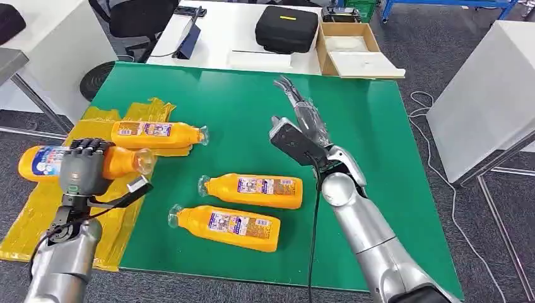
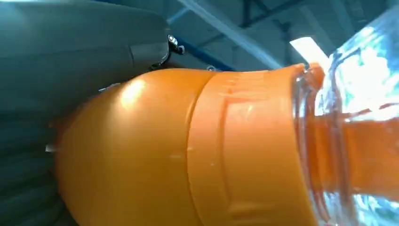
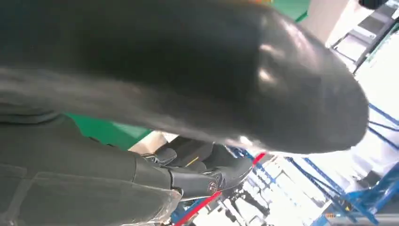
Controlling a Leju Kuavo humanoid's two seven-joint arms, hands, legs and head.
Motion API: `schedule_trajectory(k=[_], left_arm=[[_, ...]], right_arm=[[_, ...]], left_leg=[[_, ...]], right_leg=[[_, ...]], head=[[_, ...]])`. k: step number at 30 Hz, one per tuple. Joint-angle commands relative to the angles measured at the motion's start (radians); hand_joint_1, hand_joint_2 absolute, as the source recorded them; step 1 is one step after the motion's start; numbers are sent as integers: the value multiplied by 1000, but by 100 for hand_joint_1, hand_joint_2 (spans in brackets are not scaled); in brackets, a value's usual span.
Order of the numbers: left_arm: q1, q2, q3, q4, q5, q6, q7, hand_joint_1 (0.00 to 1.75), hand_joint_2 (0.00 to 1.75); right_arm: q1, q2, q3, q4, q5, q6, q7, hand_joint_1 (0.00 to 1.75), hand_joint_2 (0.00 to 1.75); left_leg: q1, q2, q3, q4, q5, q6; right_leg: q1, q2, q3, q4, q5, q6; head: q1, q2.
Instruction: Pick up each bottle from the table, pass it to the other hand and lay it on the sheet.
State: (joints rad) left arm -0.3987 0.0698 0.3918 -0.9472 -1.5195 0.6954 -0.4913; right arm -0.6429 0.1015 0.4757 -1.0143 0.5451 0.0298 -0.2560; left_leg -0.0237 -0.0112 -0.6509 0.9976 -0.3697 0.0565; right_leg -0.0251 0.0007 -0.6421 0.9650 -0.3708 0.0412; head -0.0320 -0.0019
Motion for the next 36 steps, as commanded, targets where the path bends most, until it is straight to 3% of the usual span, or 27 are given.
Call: schedule_trajectory(k=[1, 2, 3, 4, 10, 19, 22, 24, 25, 26, 28, 36], left_arm=[[-36, -67, -32, 57, -4, 3, 48, 164, 175], [-39, -66, -32, 68, -3, 3, 54, 169, 175], [-44, -64, -35, 80, -7, 3, 62, 168, 175], [-55, -62, -42, 100, -13, 3, 76, 166, 175], [-109, -64, -76, 177, -22, 3, 145, 162, 175], [-135, -79, -128, 209, -16, 3, 151, 162, 175], [-145, -90, -147, 229, -19, 3, 156, 152, 175], [-147, -90, -162, 237, -28, 3, 169, 47, 175], [-164, -82, -232, 289, -4, 3, 219, 0, 175], [-164, -82, -232, 289, -4, 3, 219, 0, 0], [-189, -72, -277, 371, -49, 3, 279, 0, 0], [-183, -77, -267, 386, -9, 3, 274, 0, 0]], right_arm=[[-108, 19, 85, 174, -19, 5, -10, 0, 0], [-114, 22, 91, 183, -21, 6, -12, 0, 0], [-120, 27, 96, 189, -21, 7, -11, 0, 0], [-127, 32, 100, 198, -25, 7, -13, 0, 0], [-135, 32, 120, 206, -42, 6, -17, 0, 0], [-118, 32, 124, 184, -47, -3, -3, 0, 0], [-112, 29, 121, 181, -50, -7, 2, 0, 0], [-109, 27, 121, 176, -50, -8, 3, 0, 0], [-104, 24, 120, 168, -51, -8, 4, 0, 0], [-104, 24, 120, 168, -51, -8, 4, 0, 0], [-101, 23, 122, 159, -50, -7, 7, 0, 0], [-82, 26, 125, 130, -42, -4, 28, 0, 0]], left_leg=[[1, 0, 4, 1, -2, -4], [1, 0, 3, 0, -1, -3], [3, 1, 8, 2, -4, -8], [1, 0, 3, 0, -1, -3], [2, -1, 5, 1, -2, -5], [2, -3, 5, 2, -3, -6], [1, -2, 3, 1, -1, -4], [2, -2, 4, 1, -2, -4], [2, -3, 5, 1, -2, -5], [1, -3, 4, 1, -1, -4], [1, -3, 4, 1, -1, -4], [2, 0, 6, 1, -3, -6]], right_leg=[[1, -1, 5, 0, -2, -2], [1, 0, 3, 0, -1, -2], [2, 0, 9, 1, -4, -5], [1, 0, 3, 0, -1, -2], [2, -2, 5, 0, -2, -3], [2, -4, 7, 1, -4, -3], [1, -3, 4, 0, -2, -2], [2, -3, 5, 0, -2, -2], [2, -4, 7, 0, -3, -3], [2, -4, 5, 0, -2, -2], [2, -4, 5, 0, -2, -2], [2, -2, 7, 0, -3, -3]], head=[[0, 0], [0, 0], [0, 0], [0, 0], [0, 0], [0, 0], [0, 0], [0, 0], [0, 0], [0, 0], [0, 0], [0, 0]])
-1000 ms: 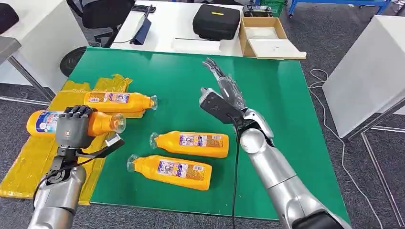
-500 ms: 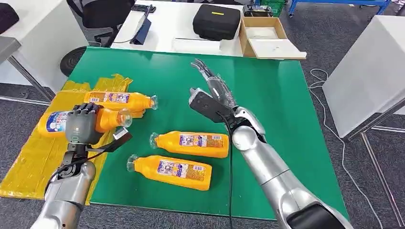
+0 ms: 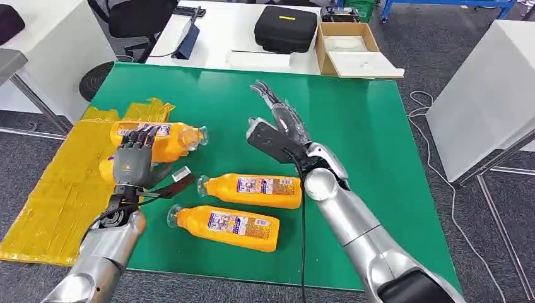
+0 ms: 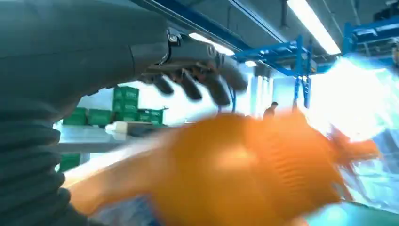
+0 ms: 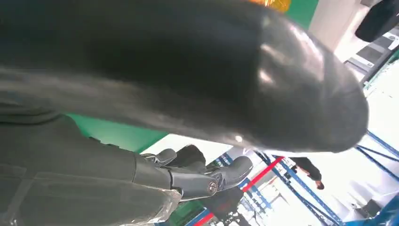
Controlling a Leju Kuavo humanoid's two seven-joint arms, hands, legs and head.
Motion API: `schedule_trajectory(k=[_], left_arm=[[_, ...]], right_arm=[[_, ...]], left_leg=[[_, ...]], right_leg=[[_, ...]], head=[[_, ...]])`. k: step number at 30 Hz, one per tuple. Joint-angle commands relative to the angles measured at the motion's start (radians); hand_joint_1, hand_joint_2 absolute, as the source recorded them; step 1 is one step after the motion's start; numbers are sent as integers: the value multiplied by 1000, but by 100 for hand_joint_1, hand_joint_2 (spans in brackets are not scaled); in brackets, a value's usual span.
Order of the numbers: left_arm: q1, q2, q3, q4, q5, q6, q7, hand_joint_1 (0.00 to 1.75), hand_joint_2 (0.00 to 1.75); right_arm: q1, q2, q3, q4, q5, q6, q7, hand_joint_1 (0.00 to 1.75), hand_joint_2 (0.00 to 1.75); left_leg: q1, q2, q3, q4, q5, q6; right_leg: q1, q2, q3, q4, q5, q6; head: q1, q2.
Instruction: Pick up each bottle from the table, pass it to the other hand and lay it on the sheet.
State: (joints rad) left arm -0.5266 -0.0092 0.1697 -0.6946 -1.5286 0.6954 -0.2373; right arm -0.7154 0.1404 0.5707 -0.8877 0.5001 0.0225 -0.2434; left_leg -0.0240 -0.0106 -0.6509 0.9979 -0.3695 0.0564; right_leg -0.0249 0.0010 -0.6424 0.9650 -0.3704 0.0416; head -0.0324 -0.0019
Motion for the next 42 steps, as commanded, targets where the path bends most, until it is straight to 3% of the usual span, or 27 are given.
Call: schedule_trajectory(k=[1, 7, 12, 13, 14, 16, 17, 19, 21, 24, 25, 27, 33, 35, 37, 38, 42], left_arm=[[-56, 3, -37, 138, 5, 3, 22, 0, 0], [-54, 8, -21, 121, 15, 3, 14, 0, 0], [-48, -10, 110, 70, 93, 3, -77, 0, 0], [-54, -13, 151, 68, 127, 3, -113, 0, 0], [-78, -39, 294, 83, 205, 3, -236, 0, 0], [-116, -43, 394, 132, 284, 3, -328, 0, 0], [-173, -40, 436, 223, 544, 3, -461, 0, 0], [-164, -6, 300, 195, 787, -43, -461, 0, 0], [-110, 22, 159, 31, 1160, -119, -461, 0, 0], [-115, 37, 137, 42, 1185, -115, -461, 0, 0], [-96, 36, 126, -19, 1252, -130, -461, 0, 0], [-43, 80, 31, -164, 1442, -125, -461, 0, 0], [-44, 128, 35, -192, 1538, -178, -461, 0, 0], [-20, 144, 37, -216, 1540, -173, -461, 0, 0], [-22, 143, 52, -194, 1540, -184, -461, 0, 0], [-41, 140, 57, -162, 1540, -187, -461, 0, 0], [-71, 130, 49, -123, 1517, -171, -461, 0, 0]], right_arm=[[-6, -13, 30, -6, 4, 6, 20, 0, 0], [-4, -9, 34, -17, 10, 15, 31, 0, 0], [5, -9, 35, -18, 16, 21, 37, 0, 0], [4, -9, 39, -14, 21, 25, 38, 0, 0], [1, -8, 44, -6, 28, 31, 41, 0, 0], [0, -9, 52, 0, 41, 36, 44, 0, 0], [2, -14, 62, 0, 65, 35, 54, 0, 0], [13, -20, 64, -3, 78, 33, 58, 0, 0], [28, -38, 73, -7, 95, 39, 67, 0, 0], [33, -43, 74, -3, 96, 38, 66, 0, 0], [37, -47, 77, -3, 103, 37, 67, 0, 175], [82, -72, 84, -43, 121, 24, 73, 0, 175], [179, -121, 109, -196, 167, -5, 115, 0, 175], [251, -129, 110, -327, 260, -68, 201, 0, 175], [363, -132, 125, -544, 516, -167, 367, 0, 175], [407, -131, 147, -627, 612, -154, 428, 0, 175], [485, -100, 223, -691, 757, -139, 487, 0, 175]], left_leg=[[3, -1, 7, 1, -4, -6], [2, 0, 5, 2, -3, -5], [3, 0, 6, 2, -4, -6], [2, 0, 4, 1, -3, -5], [2, 0, 2, 1, -2, -3], [3, 0, 4, 2, -3, -5], [2, 0, 2, 1, -2, -4], [3, -2, 5, 2, -3, -6], [3, -2, 5, 1, -2, -5], [3, -1, 6, 1, -3, -5], [4, -1, 7, 2, -4, -6], [4, -2, 6, 2, -3, -6], [3, -1, 2, 0, -2, -4], [4, -1, 5, 1, -4, -6], [3, -1, 5, 0, -3, -5], [3, 0, 6, 1, -5, -6], [2, -2, 2, 0, -2, -4]], right_leg=[[2, -2, 8, 0, -4, -4], [2, -1, 6, 0, -3, -3], [3, -1, 7, 1, -3, -4], [2, 0, 5, 0, -2, -3], [2, 0, 3, 0, -1, -2], [3, 0, 5, 1, -2, -3], [2, 0, 3, 0, -1, -2], [3, -3, 7, 1, -3, -4], [3, -3, 6, 0, -3, -4], [3, -2, 7, 0, -3, -3], [4, -3, 8, 0, -4, -4], [4, -2, 7, 0, -4, -3], [2, -1, 3, 0, -2, -2], [3, -2, 7, 0, -4, -4], [2, -2, 6, -1, -3, -3], [3, 0, 8, 0, -4, -4], [2, -2, 3, 0, -3, -3]], head=[[0, 0], [0, 0], [0, 0], [0, 0], [0, 0], [0, 0], [0, 0], [0, 0], [0, 0], [0, 0], [0, 0], [0, 0], [0, 0], [0, 0], [0, 0], [0, 0], [0, 0]])
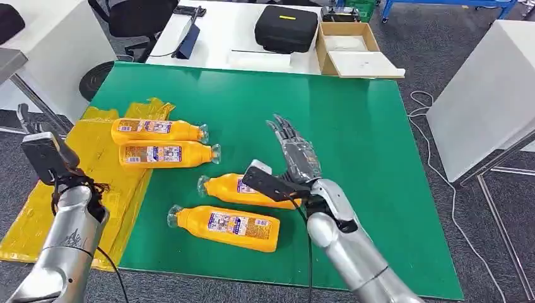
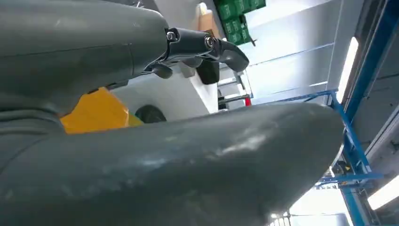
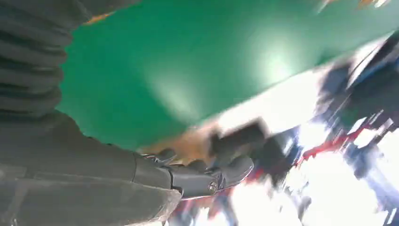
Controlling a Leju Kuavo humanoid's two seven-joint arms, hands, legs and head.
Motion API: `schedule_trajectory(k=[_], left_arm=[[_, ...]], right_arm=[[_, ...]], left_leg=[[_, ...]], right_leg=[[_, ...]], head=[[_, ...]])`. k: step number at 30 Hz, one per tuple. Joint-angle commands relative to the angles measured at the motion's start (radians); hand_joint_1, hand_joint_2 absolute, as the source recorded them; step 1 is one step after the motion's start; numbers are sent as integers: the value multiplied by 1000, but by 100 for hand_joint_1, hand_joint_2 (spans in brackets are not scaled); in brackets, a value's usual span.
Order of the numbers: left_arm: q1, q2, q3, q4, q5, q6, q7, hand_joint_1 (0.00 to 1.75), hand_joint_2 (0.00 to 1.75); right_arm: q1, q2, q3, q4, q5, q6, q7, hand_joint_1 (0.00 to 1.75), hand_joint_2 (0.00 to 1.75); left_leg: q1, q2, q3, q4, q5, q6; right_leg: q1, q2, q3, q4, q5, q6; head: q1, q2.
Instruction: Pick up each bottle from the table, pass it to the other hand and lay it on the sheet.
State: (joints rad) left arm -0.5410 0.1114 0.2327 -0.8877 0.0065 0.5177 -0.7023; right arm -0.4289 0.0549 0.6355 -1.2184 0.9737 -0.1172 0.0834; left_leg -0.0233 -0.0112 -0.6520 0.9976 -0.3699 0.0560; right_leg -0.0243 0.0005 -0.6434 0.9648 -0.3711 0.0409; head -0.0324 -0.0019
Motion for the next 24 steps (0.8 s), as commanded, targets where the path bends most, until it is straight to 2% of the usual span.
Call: schedule_trajectory(k=[1, 6, 15, 16, 20, 24], left_arm=[[-57, 10, -14, 70, -18, 7, 4, 0, 0], [-76, 12, -9, 104, -20, 6, 4, 0, 0], [-92, 5, -1, 124, -29, 15, 4, 0, 0], [-92, 6, 0, 126, -31, 17, 4, 0, 0], [-85, 12, 27, 134, -32, 25, 4, 0, 0], [-75, 23, 46, 131, -27, 16, 4, 0, 0]], right_arm=[[198, -15, 158, -360, 283, 1, 160, 0, 175], [180, 23, 190, -281, 283, 18, 159, 0, 175], [180, 43, 206, -233, 222, 52, 138, 0, 175], [178, 44, 211, -225, 218, 56, 137, 0, 175], [155, 60, 247, -96, 210, 89, 166, 0, 175], [137, 71, 262, 17, 220, 64, 184, 0, 175]], left_leg=[[4, -2, 10, 3, -7, -8], [2, 0, 3, 0, -3, -6], [3, 0, 6, 0, -3, -8], [2, 0, 2, -1, -1, -6], [2, 1, 4, -1, -2, -7], [3, 3, 9, -1, -4, -10]], right_leg=[[4, -3, 11, 2, -7, -5], [2, -1, 3, 0, -3, -3], [3, -1, 5, -1, -3, -5], [2, -1, 2, -1, -1, -3], [2, 0, 4, -1, -2, -3], [3, 2, 9, -2, -3, -5]], head=[[0, 0], [0, 0], [0, 0], [0, 0], [0, 0], [0, 0]])
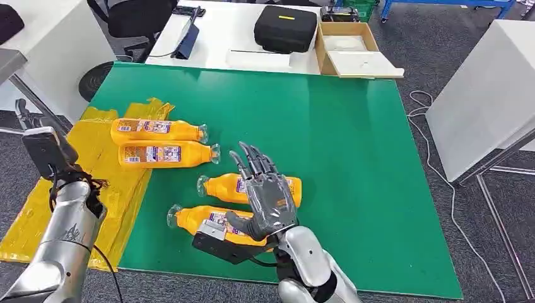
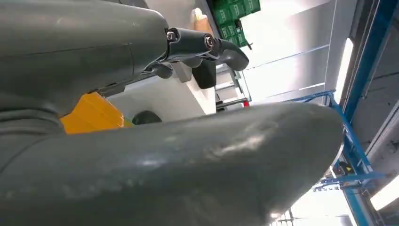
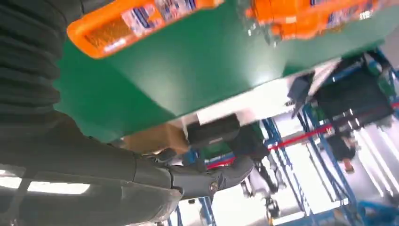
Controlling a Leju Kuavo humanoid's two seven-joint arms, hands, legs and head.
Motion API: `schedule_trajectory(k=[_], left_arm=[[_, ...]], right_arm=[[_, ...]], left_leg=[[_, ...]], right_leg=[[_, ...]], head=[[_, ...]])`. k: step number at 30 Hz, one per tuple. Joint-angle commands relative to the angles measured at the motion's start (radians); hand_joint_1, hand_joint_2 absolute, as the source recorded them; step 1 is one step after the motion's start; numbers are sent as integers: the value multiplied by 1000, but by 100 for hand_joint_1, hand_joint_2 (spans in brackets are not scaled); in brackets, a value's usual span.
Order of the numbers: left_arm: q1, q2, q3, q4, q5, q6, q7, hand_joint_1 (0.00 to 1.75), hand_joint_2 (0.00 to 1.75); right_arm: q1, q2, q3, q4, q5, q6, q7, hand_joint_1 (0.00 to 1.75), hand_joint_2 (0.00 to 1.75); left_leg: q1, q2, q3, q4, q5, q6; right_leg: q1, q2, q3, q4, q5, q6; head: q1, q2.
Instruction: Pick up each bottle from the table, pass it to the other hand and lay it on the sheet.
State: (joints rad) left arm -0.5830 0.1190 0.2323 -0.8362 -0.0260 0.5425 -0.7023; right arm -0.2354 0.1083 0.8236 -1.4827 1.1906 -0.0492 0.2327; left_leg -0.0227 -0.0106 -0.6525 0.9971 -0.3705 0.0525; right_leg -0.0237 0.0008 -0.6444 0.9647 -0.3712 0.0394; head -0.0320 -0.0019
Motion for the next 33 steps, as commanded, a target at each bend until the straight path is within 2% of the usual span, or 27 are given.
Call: schedule_trajectory(k=[1, 2, 4, 5, 7, 8, 12, 13, 15, 16, 25, 26, 31, 33], left_arm=[[-33, 17, 48, 80, 5, -10, 4, 0, 0], [-33, 17, 50, 81, 5, -10, 4, 0, 0], [-33, 17, 50, 81, 5, -10, 4, 0, 0], [-33, 17, 50, 81, 5, -10, 4, 0, 0], [-32, 15, 55, 82, 2, -7, 4, 0, 0], [-32, 14, 56, 81, 3, -8, 4, 0, 0], [-21, 18, 69, 73, 6, -4, 4, 0, 0], [-17, 21, 74, 72, 11, -9, 4, 0, 0], [-13, 26, 79, 71, 13, -10, 4, 0, 0], [-9, 29, 85, 69, 16, -11, 4, 0, 0], [2, 36, 107, 61, 25, -19, 4, 0, 0], [3, 37, 109, 62, 26, -18, 4, 0, 0], [26, 44, 132, 41, 38, -16, 4, 0, 0], [37, 48, 138, 33, 42, -22, 4, 0, 0]], right_arm=[[-58, 20, 76, 292, 4, -5, 36, 0, 175], [-58, 21, 78, 300, 8, -6, 42, 0, 175], [-58, 21, 78, 300, 8, -6, 42, 0, 175], [-58, 21, 78, 300, 8, -6, 42, 0, 175], [-67, 23, 91, 320, 20, 6, 56, 0, 175], [-65, 22, 91, 322, 20, 6, 55, 0, 175], [-90, 32, 105, 371, 13, 18, 55, 0, 175], [-97, 33, 109, 371, 12, 22, 53, 0, 175], [-102, 32, 115, 367, 10, 34, 53, 0, 175], [-105, 30, 124, 362, 11, 51, 58, 0, 175], [-111, 14, 159, 339, 0, 109, 73, 0, 175], [-113, 13, 160, 340, 0, 112, 74, 0, 175], [-134, 9, 172, 393, -15, 128, 71, 0, 175], [-139, 9, 172, 405, -20, 127, 67, 0, 175]], left_leg=[[3, 3, 9, -1, -3, -6], [1, 2, 4, -1, -1, -3], [3, 2, 8, -1, -3, -5], [2, 1, 4, -1, -1, -4], [3, 1, 8, 0, -4, -6], [2, 0, 4, 0, -1, -4], [3, 2, 8, 0, -4, -6], [2, 1, 4, -1, -1, -3], [3, 3, 9, 1, -4, -6], [2, 1, 4, 0, -2, -4], [3, 2, 7, 1, -4, -6], [1, 1, 3, 0, -1, -3], [2, 2, 6, 0, -3, -5], [1, 1, 2, -1, -1, -2]], right_leg=[[3, 2, 9, -2, -2, -4], [1, 1, 4, -2, 0, -2], [3, 1, 9, -2, -2, -4], [2, 0, 5, -1, -1, -2], [3, 0, 8, -1, -3, -4], [2, 0, 4, -1, -1, -2], [3, 2, 9, -1, -3, -4], [1, 1, 4, -1, -1, -2], [2, 2, 9, 0, -3, -4], [1, 1, 4, -1, -1, -2], [3, 1, 7, 0, -3, -4], [1, 1, 3, -1, -1, -2], [2, 1, 7, -1, -2, -3], [1, 1, 2, -1, -1, -2]], head=[[0, 0], [0, 0], [0, 0], [0, 0], [0, 0], [0, 0], [0, 0], [0, 0], [0, 0], [0, 0], [0, 0], [0, 0], [0, 0], [0, 0]])
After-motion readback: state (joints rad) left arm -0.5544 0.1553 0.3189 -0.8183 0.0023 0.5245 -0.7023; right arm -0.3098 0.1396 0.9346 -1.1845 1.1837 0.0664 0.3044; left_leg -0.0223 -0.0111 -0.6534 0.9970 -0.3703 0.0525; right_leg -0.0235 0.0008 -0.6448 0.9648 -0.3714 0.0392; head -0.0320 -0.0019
